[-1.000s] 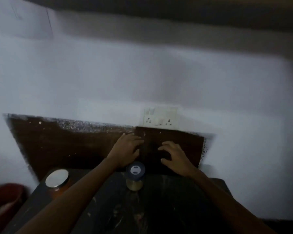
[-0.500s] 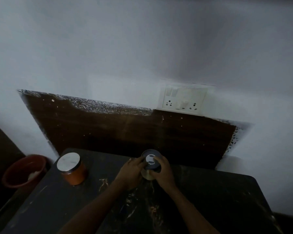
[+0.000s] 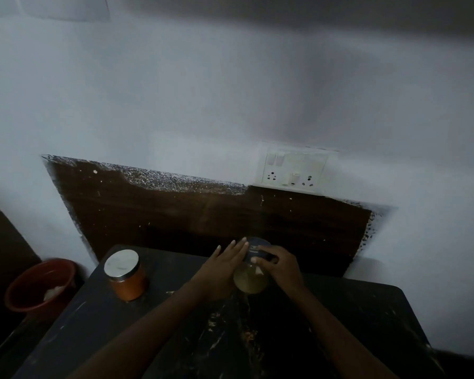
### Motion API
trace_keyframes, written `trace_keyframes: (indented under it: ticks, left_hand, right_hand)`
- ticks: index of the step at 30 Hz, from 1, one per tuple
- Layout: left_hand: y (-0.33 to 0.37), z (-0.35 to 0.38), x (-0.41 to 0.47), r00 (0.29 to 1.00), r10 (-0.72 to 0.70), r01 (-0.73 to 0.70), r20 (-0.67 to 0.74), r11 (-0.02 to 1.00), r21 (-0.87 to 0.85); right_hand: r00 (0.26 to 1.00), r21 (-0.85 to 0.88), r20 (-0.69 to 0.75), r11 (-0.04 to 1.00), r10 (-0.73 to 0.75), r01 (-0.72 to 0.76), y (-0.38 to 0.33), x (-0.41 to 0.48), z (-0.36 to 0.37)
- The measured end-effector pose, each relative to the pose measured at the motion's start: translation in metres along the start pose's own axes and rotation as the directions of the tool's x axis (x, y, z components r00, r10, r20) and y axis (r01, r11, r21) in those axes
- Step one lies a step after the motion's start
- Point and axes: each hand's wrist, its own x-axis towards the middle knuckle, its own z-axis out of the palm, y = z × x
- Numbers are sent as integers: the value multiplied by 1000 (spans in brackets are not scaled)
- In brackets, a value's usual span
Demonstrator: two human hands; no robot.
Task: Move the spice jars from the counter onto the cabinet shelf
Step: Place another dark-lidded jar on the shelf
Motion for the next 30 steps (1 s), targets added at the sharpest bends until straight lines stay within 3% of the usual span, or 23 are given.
trace_keyframes:
  ticks: [6, 9, 15, 19, 25, 30]
  left_hand:
    - [36, -35, -34, 973, 144, -161, -180, 984, -81]
    - [57, -56, -54, 938, 207, -252, -277, 957, -140]
    - [95, -88, -94, 881, 278, -343, -383, 933, -112]
    - [113, -87, -111, 881, 296, -370, -370, 917, -148]
    - [112, -56, -120, 956, 177, -255, -233, 895, -367]
    - [111, -45, -124, 969, 142, -222, -201, 854, -470]
  right_hand:
    - [994, 52, -14, 993, -107, 108, -58, -32, -46]
    - [996, 131, 10, 987, -91, 89, -88, -59, -68]
    - [993, 156, -13, 981, -118, 119, -134, -112, -99]
    - [994, 129, -35, 986, -104, 107, -149, -138, -106]
    - [978, 7, 153, 989, 143, -146, -126, -166, -95]
    - [917, 83, 396, 993, 44, -83, -100, -182, -100]
